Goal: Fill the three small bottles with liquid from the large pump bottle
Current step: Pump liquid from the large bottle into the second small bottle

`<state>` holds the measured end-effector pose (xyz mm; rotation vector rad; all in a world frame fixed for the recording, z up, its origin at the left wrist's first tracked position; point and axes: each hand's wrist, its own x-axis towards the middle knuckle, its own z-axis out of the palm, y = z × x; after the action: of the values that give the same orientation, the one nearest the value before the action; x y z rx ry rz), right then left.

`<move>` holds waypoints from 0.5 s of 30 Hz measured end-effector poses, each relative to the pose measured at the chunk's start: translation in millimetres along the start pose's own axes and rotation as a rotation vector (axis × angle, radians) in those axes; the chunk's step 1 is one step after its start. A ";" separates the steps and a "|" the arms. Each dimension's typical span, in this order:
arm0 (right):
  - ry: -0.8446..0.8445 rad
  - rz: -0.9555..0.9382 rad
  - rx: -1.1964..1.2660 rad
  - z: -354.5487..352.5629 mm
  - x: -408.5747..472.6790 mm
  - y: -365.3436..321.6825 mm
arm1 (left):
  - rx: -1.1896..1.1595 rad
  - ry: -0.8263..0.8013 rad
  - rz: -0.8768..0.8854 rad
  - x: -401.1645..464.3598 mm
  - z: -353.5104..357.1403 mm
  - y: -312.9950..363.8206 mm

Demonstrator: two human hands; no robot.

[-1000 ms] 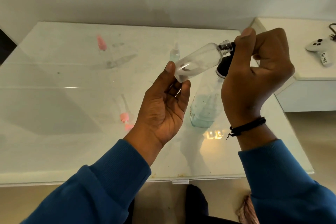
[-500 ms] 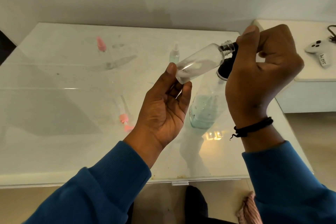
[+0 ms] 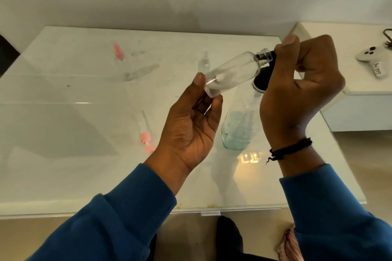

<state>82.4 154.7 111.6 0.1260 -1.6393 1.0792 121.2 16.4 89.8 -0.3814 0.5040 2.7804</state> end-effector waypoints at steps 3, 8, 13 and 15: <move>-0.003 0.003 -0.006 -1.1 3.2 1.2 | 0.005 -0.011 -0.001 -0.7 0.4 -0.3; 0.001 0.011 -0.008 0.3 3.1 0.0 | 0.006 -0.009 0.009 -1.4 0.7 0.5; -0.009 0.023 -0.024 -1.6 3.7 3.0 | 0.008 -0.018 0.034 -1.2 2.2 3.4; 0.001 0.004 -0.032 -1.5 7.7 2.8 | 0.014 -0.028 0.041 -1.1 2.3 3.3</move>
<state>79.0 160.7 116.2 0.1014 -1.6558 1.0557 120.7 14.0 93.2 -0.3316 0.5297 2.8156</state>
